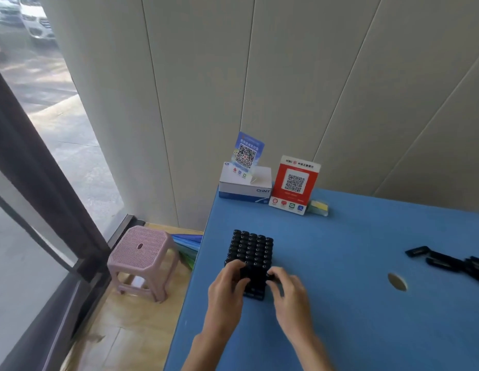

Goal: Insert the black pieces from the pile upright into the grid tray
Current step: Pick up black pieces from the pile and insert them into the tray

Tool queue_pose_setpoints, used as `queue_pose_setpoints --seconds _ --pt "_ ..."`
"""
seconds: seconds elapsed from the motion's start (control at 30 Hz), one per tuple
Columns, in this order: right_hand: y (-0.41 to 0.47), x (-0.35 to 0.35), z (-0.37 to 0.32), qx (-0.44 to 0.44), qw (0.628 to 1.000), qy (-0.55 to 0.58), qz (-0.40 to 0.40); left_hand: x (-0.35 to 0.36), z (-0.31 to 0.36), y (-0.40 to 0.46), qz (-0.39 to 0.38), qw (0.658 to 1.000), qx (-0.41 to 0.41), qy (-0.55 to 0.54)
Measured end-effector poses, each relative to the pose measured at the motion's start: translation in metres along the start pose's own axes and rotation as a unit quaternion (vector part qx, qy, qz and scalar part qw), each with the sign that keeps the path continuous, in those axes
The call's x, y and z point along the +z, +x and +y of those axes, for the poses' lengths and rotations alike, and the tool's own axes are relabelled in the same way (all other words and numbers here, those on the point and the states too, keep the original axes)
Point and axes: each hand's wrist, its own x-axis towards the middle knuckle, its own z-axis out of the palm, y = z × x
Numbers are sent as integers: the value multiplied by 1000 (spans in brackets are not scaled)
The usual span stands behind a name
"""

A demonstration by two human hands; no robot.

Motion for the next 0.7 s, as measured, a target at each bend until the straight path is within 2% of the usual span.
queue_pose_setpoints --seconds 0.3,0.7 --pt "4 0 1 -40 997 -60 -3 8 -9 3 -17 997 67 18" --pt "5 -2 7 -40 999 -34 -8 14 -24 10 -55 985 136 87"
